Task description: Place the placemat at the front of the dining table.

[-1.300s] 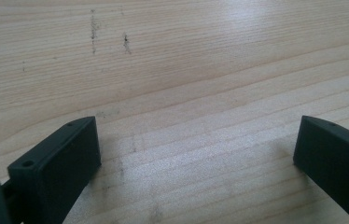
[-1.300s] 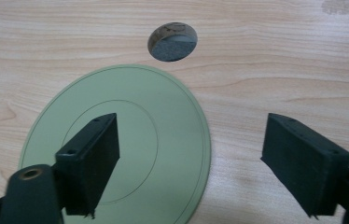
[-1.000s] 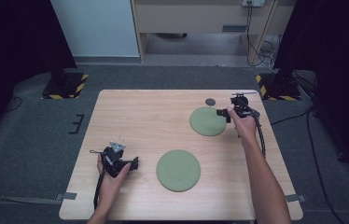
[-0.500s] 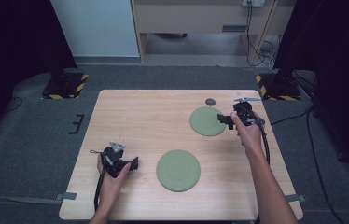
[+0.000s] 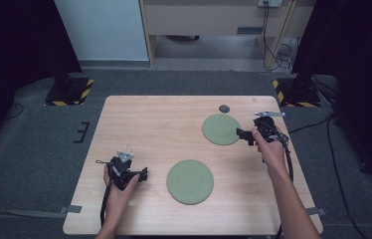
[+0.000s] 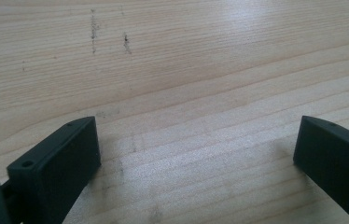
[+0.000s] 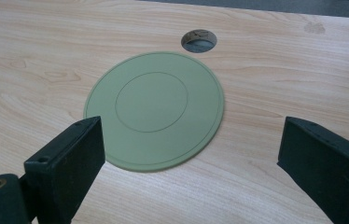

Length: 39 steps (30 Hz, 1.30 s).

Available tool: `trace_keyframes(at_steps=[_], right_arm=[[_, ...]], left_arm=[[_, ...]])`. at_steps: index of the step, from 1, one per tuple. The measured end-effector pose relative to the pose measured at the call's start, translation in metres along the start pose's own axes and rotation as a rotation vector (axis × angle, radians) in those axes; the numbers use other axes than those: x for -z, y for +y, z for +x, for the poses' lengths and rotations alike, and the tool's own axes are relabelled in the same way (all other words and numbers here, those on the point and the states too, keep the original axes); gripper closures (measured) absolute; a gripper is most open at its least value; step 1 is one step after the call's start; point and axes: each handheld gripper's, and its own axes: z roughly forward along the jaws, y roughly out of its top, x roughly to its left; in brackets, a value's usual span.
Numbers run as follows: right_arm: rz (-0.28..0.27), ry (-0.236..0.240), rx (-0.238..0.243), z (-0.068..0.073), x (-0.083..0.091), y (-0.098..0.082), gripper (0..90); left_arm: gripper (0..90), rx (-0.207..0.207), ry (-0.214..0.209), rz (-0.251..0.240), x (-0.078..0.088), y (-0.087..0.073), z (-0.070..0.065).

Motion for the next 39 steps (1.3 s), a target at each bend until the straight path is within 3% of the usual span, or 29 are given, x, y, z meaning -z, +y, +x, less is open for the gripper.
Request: trace_keyframes(at_steps=[9, 34, 39], right_arm=[[-0.019, 0.004, 0.024, 0.004, 0.016, -0.013, 7.4], [-0.03, 0.063, 0.051, 0.013, 0.036, -0.058, 7.4], [-0.025, 0.068, 0.079, 0.018, 0.038, -0.067, 7.2]], left_arm=[[0.0, 0.001, 0.0, 0.0, 0.0, 0.0, 0.0], [0.0, 0.001, 0.001, 0.0, 0.0, 0.0, 0.0], [0.0, 0.003, 0.003, -0.001, 0.0, 0.0, 0.0]])
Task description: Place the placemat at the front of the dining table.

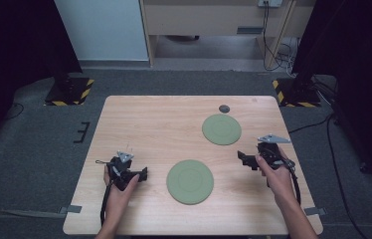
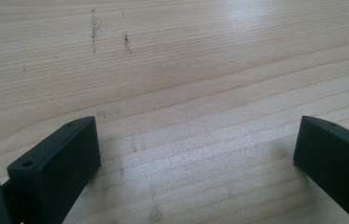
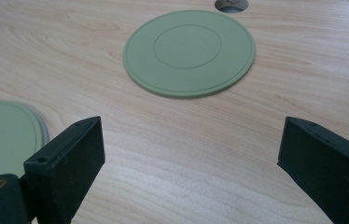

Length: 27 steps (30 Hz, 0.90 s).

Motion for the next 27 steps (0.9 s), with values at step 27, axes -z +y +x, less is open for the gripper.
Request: trace_keyframes(at_steps=[27], right_arm=[[0.049, 0.013, 0.045, 0.02, -0.007, -0.035, 6.7]], left_arm=[[0.0, 0.003, 0.002, 0.0, 0.0, 0.0, 0.0]])
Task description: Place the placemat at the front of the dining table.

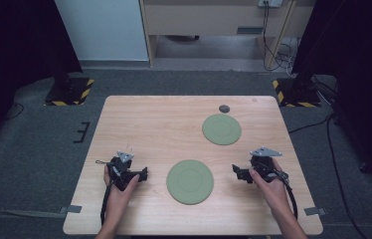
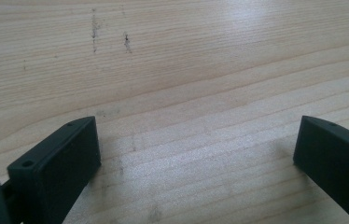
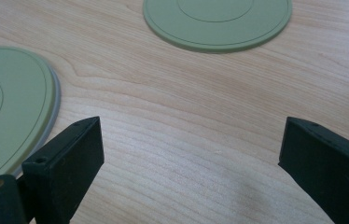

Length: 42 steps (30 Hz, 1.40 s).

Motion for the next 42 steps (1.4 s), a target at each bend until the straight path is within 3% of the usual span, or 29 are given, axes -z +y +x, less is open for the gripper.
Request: trace_keyframes(at_steps=[7, 20, 33, 42], right_arm=[[0.012, -0.003, -0.008, 0.0, -0.002, -0.005, 6.7], [0.041, -0.014, 0.024, 0.007, -0.004, -0.007, 6.6], [0.074, -0.085, -0.002, 0.005, -0.019, -0.012, 6.3], [0.064, -0.11, -0.013, 0.004, -0.031, -0.015, 4.8]], left_arm=[[0.0, 0.001, 0.0, -0.001, 0.0, 0.0, 0.0], [0.0, 0.001, 0.001, -0.001, 0.0, 0.0, 0.0], [0.0, 0.001, 0.001, -0.001, 0.0, 0.0, 0.0], [0.0, 0.001, 0.001, -0.001, 0.0, 0.0, 0.0]])
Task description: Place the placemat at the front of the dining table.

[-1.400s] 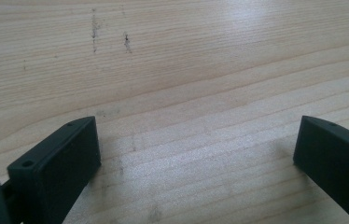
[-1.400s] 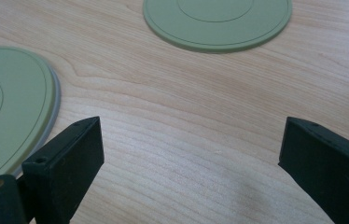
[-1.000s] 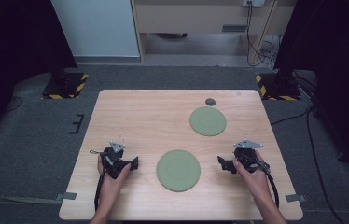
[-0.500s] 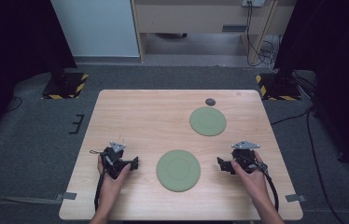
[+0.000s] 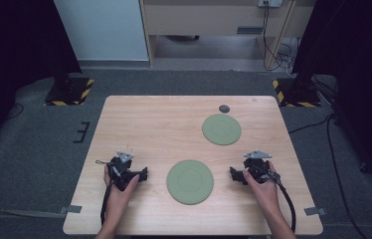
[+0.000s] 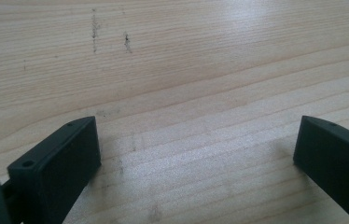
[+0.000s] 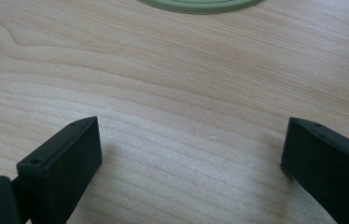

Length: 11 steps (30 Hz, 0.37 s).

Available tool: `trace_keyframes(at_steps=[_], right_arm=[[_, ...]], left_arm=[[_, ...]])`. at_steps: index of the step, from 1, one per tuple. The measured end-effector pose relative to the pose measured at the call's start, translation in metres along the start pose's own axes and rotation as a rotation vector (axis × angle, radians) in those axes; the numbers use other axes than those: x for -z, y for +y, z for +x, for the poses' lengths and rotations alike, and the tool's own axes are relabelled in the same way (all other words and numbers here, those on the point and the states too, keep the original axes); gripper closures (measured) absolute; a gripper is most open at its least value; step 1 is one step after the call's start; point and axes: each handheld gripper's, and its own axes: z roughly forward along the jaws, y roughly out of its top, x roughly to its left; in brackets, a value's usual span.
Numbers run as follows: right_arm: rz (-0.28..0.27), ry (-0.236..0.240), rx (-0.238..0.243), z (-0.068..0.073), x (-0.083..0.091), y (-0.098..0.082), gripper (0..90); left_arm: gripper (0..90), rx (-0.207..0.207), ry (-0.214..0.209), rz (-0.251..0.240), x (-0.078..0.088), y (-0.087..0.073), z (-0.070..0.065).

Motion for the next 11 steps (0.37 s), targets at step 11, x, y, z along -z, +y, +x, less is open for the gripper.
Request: trace_keyframes(at_steps=[11], right_arm=[[0.014, -0.005, -0.014, -0.0021, -0.0018, 0.0006, 0.4]], left_arm=[[0.0, 0.001, 0.001, 0.0, 0.0, -0.0001, -0.0001]])
